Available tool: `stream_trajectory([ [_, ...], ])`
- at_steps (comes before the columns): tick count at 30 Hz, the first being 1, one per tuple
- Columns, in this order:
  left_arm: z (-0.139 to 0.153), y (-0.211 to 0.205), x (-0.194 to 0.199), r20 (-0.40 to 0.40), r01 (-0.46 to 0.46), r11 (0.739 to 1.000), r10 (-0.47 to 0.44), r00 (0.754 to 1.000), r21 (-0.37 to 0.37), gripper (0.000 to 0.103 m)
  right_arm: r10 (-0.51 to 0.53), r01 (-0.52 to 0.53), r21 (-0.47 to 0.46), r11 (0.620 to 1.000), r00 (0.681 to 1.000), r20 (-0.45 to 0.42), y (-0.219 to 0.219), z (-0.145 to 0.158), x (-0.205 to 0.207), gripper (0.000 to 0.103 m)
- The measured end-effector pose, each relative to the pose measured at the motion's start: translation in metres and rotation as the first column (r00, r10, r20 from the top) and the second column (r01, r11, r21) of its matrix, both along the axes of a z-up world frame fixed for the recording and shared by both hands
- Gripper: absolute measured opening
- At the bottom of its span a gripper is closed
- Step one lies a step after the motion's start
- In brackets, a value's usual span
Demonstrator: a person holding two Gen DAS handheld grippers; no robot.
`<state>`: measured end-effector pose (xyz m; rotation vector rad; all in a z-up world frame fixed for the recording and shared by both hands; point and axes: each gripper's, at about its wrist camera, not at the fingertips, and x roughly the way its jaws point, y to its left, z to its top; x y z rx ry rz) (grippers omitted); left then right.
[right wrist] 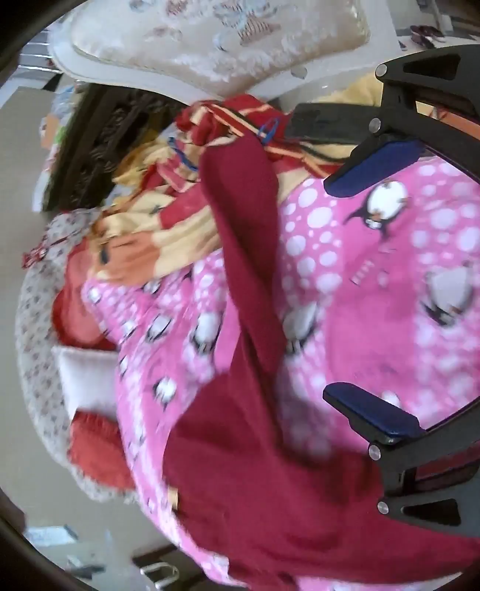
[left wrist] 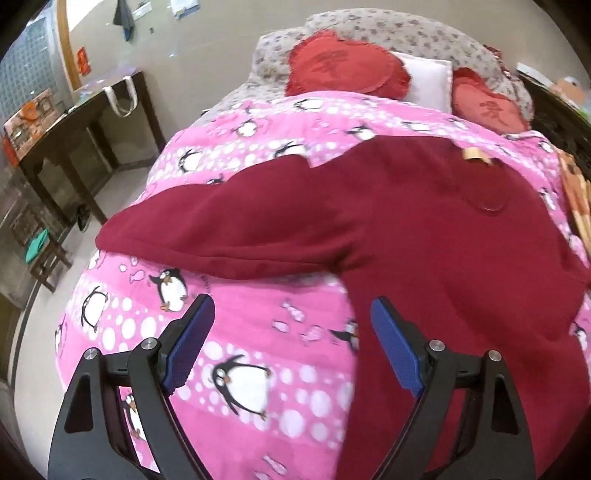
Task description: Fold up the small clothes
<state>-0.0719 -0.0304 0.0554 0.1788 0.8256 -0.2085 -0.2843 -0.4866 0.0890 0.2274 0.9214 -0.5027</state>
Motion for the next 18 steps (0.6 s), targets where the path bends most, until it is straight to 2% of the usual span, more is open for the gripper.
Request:
stream_trajectory([
  [5, 0.024, -0.023, -0.022, -0.004, 0.056, 0.998, -0.056, 0.998, -0.013, 0.087, 0.059, -0.067, 0.077, 0.995, 0.993, 0.102, 0.043, 0.042, -0.019, 0.100],
  [11, 0.044, -0.048, -0.036, -0.009, 0.107, 0.994, -0.108, 0.994, -0.018, 0.087, 0.094, -0.120, 0.162, 0.979, 0.982, 0.162, 0.083, 0.057, 0.000, 0.100],
  [15, 0.050, -0.062, -0.040, -0.010, 0.125, 0.992, -0.125, 0.992, -0.005, 0.087, 0.139, -0.167, 0.154, 0.974, 0.975, 0.176, 0.110, 0.063, 0.020, 0.100],
  [18, 0.050, -0.066, -0.042, -0.010, 0.129, 0.992, -0.129, 0.992, 0.000, 0.087, 0.180, -0.200, 0.110, 0.974, 0.969, 0.170, 0.130, 0.068, 0.037, 0.100],
])
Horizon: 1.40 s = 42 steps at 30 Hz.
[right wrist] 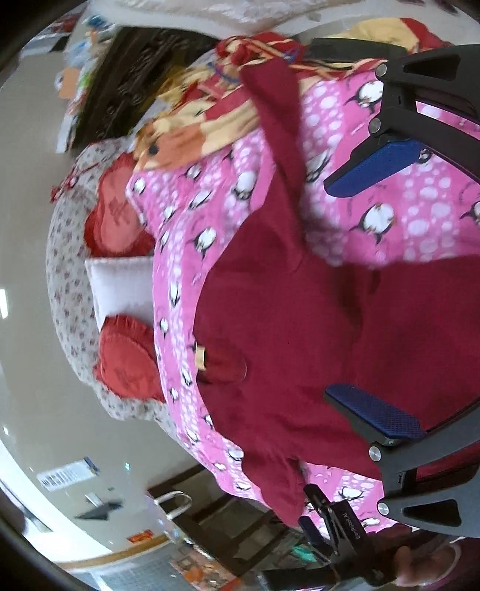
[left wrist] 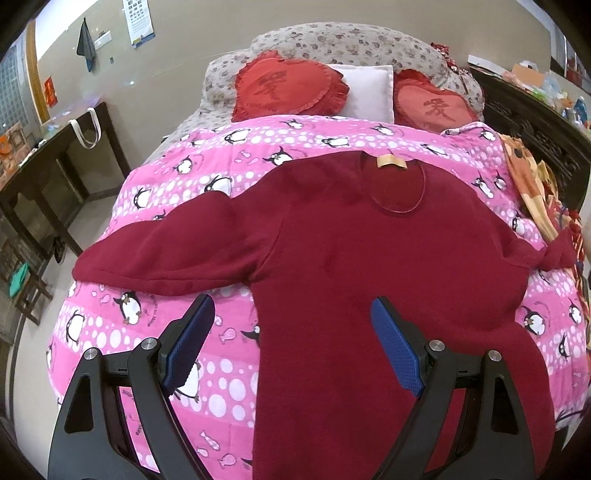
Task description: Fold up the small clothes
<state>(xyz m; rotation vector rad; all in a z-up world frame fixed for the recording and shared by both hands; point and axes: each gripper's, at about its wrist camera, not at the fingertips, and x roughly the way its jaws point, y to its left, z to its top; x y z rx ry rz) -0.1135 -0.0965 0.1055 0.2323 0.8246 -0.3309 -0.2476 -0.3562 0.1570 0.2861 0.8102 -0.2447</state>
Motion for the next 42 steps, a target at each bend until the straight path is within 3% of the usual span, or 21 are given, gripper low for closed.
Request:
stream_trajectory([
  [5, -0.004, -0.005, 0.000, -0.019, 0.001, 1.000, -0.001, 1.000, 0.001, 0.087, 0.027, -0.027, -0.041, 0.999, 1.000, -0.008, 0.018, 0.004, 0.018, 0.100],
  [20, -0.010, -0.005, 0.004, -0.026, -0.011, 1.000, 0.011, 1.000, 0.001, 0.087, 0.072, -0.069, 0.070, 0.995, 0.997, -0.040, 0.044, -0.003, 0.047, 0.100],
  [42, -0.027, -0.011, 0.021, -0.063, -0.017, 1.000, 0.018, 0.998, 0.012, 0.087, 0.081, -0.082, -0.013, 0.997, 0.994, -0.071, 0.058, -0.022, 0.093, 0.100],
])
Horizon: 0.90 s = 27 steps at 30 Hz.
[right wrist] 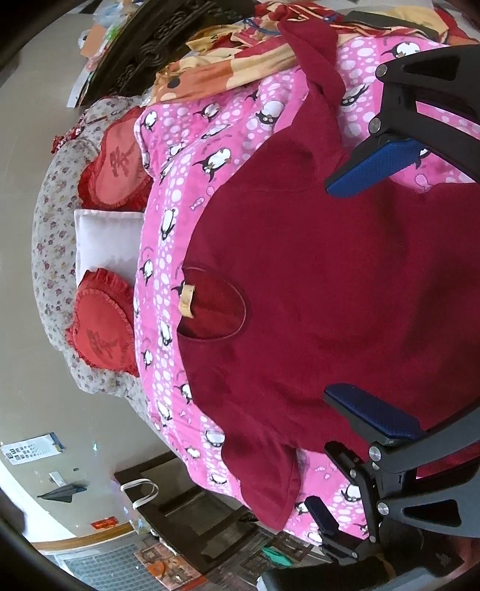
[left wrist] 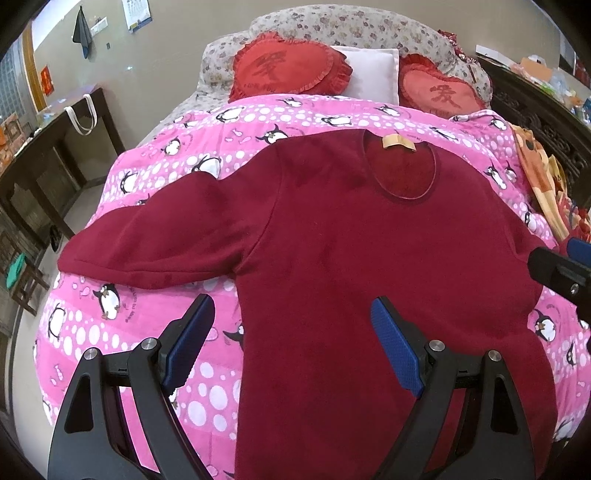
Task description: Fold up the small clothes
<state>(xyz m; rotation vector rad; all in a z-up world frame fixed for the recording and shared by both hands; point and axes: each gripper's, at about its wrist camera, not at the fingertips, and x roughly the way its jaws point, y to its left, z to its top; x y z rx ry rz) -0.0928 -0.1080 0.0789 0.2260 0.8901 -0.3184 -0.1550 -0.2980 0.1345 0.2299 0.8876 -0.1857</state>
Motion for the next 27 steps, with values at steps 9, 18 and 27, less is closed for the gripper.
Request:
stream_trajectory([
  [9, -0.005, -0.009, 0.011, -0.010, 0.001, 1.000, -0.001, 1.000, -0.001, 0.087, -0.019, 0.019, -0.004, 1.000, 1.000, -0.023, -0.012, -0.015, 0.010, 0.100],
  [18, -0.013, -0.018, 0.026, -0.021, -0.001, 1.000, 0.001, 1.000, 0.001, 0.087, -0.025, 0.025, -0.005, 1.000, 0.999, -0.043, -0.017, -0.028, 0.022, 0.100],
  [27, -0.020, -0.024, 0.042, -0.030, -0.008, 1.000, 0.008, 1.000, 0.003, 0.087, -0.026, 0.026, 0.002, 1.000, 0.998, -0.063, -0.021, -0.042, 0.036, 0.100],
])
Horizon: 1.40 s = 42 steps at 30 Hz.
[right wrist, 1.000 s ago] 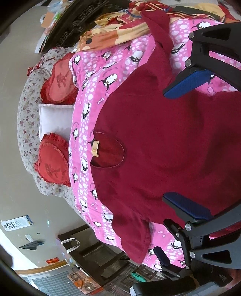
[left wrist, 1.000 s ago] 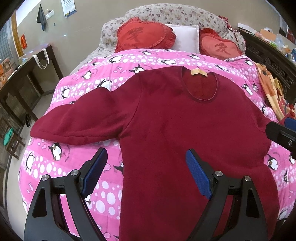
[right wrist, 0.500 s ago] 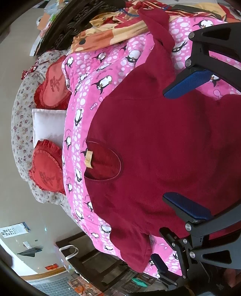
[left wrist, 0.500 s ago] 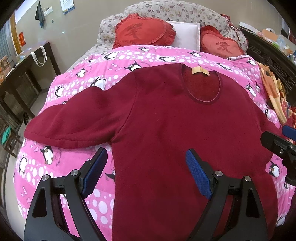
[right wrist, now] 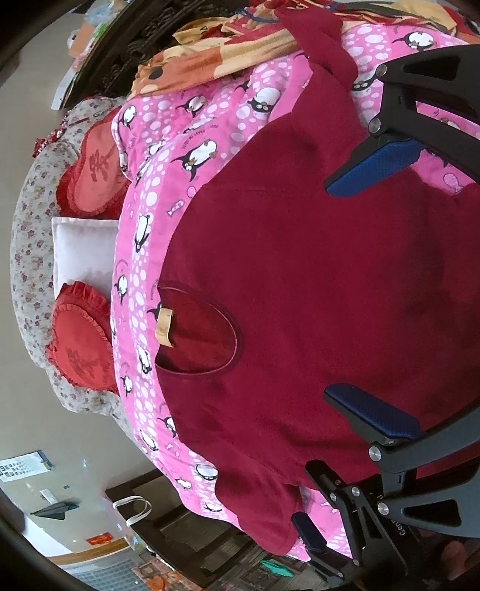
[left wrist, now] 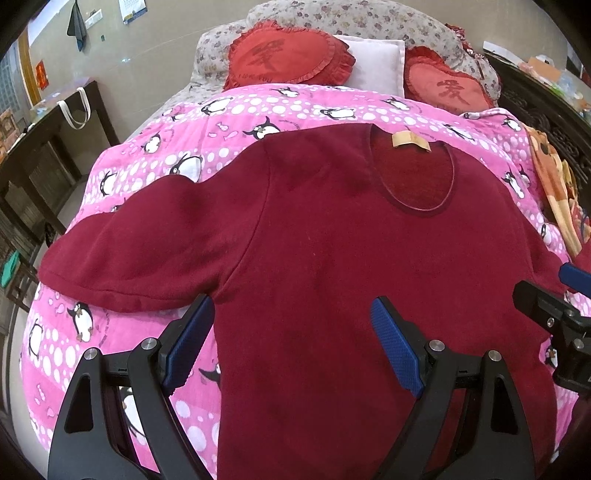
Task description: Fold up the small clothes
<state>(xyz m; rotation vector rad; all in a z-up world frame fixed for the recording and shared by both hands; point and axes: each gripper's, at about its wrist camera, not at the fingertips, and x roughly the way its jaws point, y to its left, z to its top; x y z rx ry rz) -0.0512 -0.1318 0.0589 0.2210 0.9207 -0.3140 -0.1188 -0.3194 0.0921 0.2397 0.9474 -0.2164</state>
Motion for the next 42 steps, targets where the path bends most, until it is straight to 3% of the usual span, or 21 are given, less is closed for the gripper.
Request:
stream_trajectory([
  [31, -0.018, 0.008, 0.032, -0.037, -0.048, 0.999, 0.048, 0.998, -0.002, 0.087, 0.041, -0.041, 0.003, 0.999, 0.998, -0.044, 0.013, -0.024, 0.040, 0.100],
  [42, -0.014, 0.033, 0.042, -0.050, -0.088, 0.996, 0.087, 0.995, -0.032, 0.087, 0.060, -0.060, 0.005, 0.998, 0.997, -0.050, 0.024, -0.027, 0.053, 0.100],
])
